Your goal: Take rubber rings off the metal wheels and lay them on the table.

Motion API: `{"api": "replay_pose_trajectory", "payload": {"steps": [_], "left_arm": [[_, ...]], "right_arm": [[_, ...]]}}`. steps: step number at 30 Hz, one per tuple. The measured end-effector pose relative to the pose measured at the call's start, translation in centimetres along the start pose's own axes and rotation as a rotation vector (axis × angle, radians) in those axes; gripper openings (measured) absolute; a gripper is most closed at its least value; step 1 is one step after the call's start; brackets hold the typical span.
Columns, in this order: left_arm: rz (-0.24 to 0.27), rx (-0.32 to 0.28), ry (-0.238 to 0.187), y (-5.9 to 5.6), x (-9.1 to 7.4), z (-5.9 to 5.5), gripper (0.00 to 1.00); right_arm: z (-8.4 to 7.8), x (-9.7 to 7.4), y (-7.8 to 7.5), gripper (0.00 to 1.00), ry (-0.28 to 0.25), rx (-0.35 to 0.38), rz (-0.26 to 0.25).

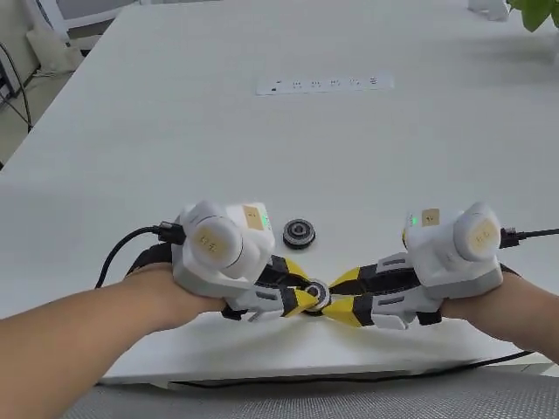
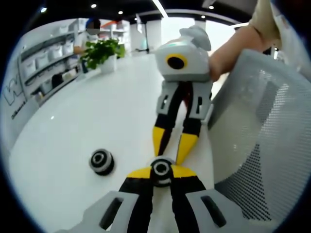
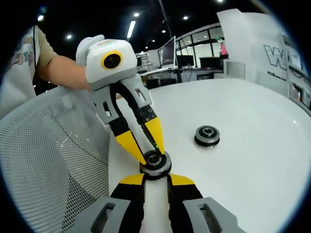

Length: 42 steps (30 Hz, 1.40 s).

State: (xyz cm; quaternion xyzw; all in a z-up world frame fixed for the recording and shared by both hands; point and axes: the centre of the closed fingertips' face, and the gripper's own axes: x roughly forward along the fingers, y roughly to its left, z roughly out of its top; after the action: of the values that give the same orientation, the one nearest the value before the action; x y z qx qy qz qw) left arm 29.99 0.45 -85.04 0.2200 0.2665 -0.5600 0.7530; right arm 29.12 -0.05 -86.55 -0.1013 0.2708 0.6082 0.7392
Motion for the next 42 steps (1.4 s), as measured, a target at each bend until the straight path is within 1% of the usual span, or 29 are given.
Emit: {"api": "replay_pose_trajectory", "payload": {"steps": [4,7,9,12,14,15,17,21,22,23,24,29,31,34,38,42], "left_arm": [[0.002,-0.003,0.001,0.0,0.0,0.0,0.13],[0.005,0.000,0.005,0.0,0.0,0.0,0.13],[0.004,0.002,0.007,0.0,0.0,0.0,0.13],[0.004,-0.002,0.009,0.0,0.0,0.0,0.13],[0.005,-0.004,0.009,0.0,0.0,0.0,0.13],[0.005,-0.005,0.010,0.0,0.0,0.0,0.13],[0.005,-0.003,0.012,0.0,0.0,0.0,0.13],[0.005,-0.003,0.013,0.0,0.0,0.0,0.13],[0.005,-0.004,0.014,0.0,0.0,0.0,0.13],[0.005,-0.004,0.014,0.0,0.0,0.0,0.13],[0.005,-0.002,0.015,0.0,0.0,0.0,0.13],[0.004,0.000,0.017,0.0,0.0,-0.1,0.12],[0.004,0.003,0.020,0.0,0.0,-0.1,0.12],[0.010,0.009,0.030,0.0,0.0,-0.1,0.12],[0.015,0.004,0.034,0.1,0.0,-0.1,0.12],[0.015,0.003,0.035,0.1,0.0,-0.1,0.12]], "right_arm": [[-0.1,-0.1,0.0,0.12,0.009,0.004,-0.003],[-0.1,-0.2,0.0,0.05,0.014,0.010,0.000],[-0.2,-0.2,0.1,0.05,0.019,0.000,-0.007],[-0.2,-0.2,0.0,0.05,0.024,0.009,-0.005],[-0.2,-0.2,0.0,0.03,0.024,0.006,-0.005],[-0.2,-0.3,0.0,0.03,0.024,-0.007,-0.011],[-0.1,-0.3,0.0,0.01,0.024,-0.004,-0.016],[-0.1,-0.4,-0.3,0.00,0.022,0.033,-0.019],[-0.1,-0.4,-0.3,0.00,0.023,0.060,-0.022],[-0.1,-0.4,-0.5,0.00,0.020,0.064,-0.025],[-0.1,-0.5,-0.4,0.00,0.018,0.092,-0.024],[0.1,-0.8,-0.6,0.00,-0.004,0.186,-0.018],[0.2,-0.9,-0.7,0.00,-0.013,0.207,-0.018],[0.4,-0.9,-0.5,0.00,-0.019,0.230,-0.019],[0.8,-1.0,-0.2,0.00,-0.019,0.241,-0.017],[1.2,-0.9,0.1,0.00,0.003,0.229,-0.017]]}}
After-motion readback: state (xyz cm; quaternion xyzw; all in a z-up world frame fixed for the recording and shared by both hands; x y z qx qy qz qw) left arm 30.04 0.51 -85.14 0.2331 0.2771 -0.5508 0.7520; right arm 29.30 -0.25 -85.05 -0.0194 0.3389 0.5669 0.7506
